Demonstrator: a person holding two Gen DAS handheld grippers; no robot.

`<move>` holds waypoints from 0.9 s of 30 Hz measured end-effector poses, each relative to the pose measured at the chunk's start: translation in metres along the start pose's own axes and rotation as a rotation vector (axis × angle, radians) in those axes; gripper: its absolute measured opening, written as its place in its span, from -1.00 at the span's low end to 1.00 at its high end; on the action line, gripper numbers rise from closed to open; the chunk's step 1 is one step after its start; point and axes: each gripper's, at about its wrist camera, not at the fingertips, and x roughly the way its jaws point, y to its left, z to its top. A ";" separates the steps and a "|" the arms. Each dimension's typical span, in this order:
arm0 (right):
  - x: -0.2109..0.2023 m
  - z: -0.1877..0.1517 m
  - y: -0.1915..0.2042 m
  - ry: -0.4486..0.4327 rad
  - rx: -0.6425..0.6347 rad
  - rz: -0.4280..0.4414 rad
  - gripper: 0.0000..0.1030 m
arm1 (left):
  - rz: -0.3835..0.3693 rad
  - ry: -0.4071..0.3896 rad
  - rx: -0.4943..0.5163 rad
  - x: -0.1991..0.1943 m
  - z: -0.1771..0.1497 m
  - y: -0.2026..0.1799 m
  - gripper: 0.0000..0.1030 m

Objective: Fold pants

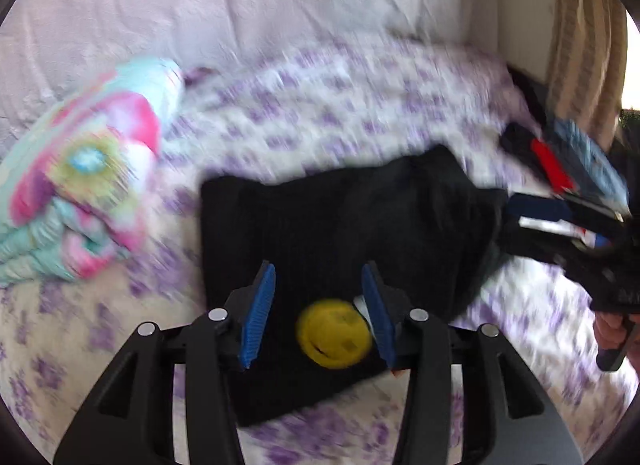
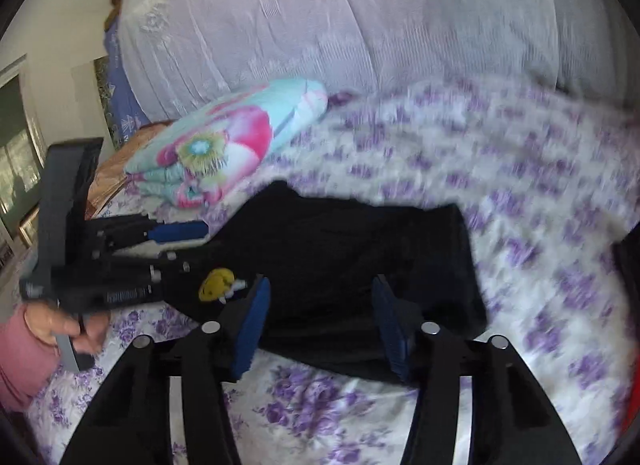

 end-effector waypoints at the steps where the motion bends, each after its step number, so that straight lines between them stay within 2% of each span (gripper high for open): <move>1: 0.019 -0.009 -0.012 0.087 0.061 -0.021 -0.09 | -0.013 0.054 -0.005 0.014 -0.009 -0.004 -0.14; 3: 0.040 -0.025 -0.034 0.187 0.173 -0.011 -0.31 | -0.012 0.077 -0.024 0.029 -0.021 -0.004 -0.09; 4: 0.037 -0.030 -0.044 0.148 0.223 0.034 -0.39 | -0.007 0.057 -0.028 0.029 -0.024 -0.004 -0.05; 5: 0.033 -0.031 -0.047 0.142 0.238 0.048 -0.39 | 0.014 0.066 -0.030 0.028 -0.022 -0.005 0.09; 6: 0.026 -0.031 -0.047 0.144 0.249 0.050 -0.29 | 0.027 0.078 -0.050 0.025 -0.019 -0.002 0.14; 7: 0.015 -0.030 -0.044 0.130 0.255 0.032 0.06 | 0.026 0.087 -0.085 0.019 -0.016 0.002 0.14; 8: 0.003 -0.030 -0.038 0.107 0.245 0.007 0.19 | 0.031 0.088 -0.108 0.011 -0.015 0.004 0.16; 9: -0.010 -0.030 -0.032 0.074 0.222 -0.019 0.41 | 0.052 0.077 -0.124 0.000 -0.014 0.004 0.22; 10: -0.027 -0.031 -0.020 0.027 0.181 -0.054 0.62 | 0.086 0.058 -0.124 -0.012 -0.014 0.003 0.48; 11: -0.040 -0.031 -0.010 -0.004 0.150 -0.083 0.73 | 0.122 0.033 -0.119 -0.023 -0.015 -0.002 0.79; 12: -0.053 -0.032 0.002 -0.035 0.121 -0.121 0.92 | 0.157 0.006 -0.114 -0.034 -0.015 -0.006 0.89; 14: -0.076 -0.032 0.023 -0.109 0.081 -0.200 0.93 | 0.216 -0.055 -0.097 -0.060 -0.015 -0.019 0.92; 17: -0.097 -0.034 0.044 -0.170 0.055 -0.284 0.93 | 0.259 -0.084 -0.089 -0.087 -0.017 -0.036 0.92; 20: -0.101 -0.039 0.050 -0.202 0.043 -0.312 0.93 | 0.303 -0.099 -0.106 -0.103 -0.025 -0.045 0.92; 22: -0.097 -0.048 0.049 -0.215 0.047 -0.320 0.93 | 0.306 -0.096 -0.138 -0.109 -0.036 -0.046 0.92; 27: -0.081 -0.067 0.039 -0.170 0.084 -0.307 0.93 | 0.321 -0.101 -0.212 -0.116 -0.062 -0.040 0.92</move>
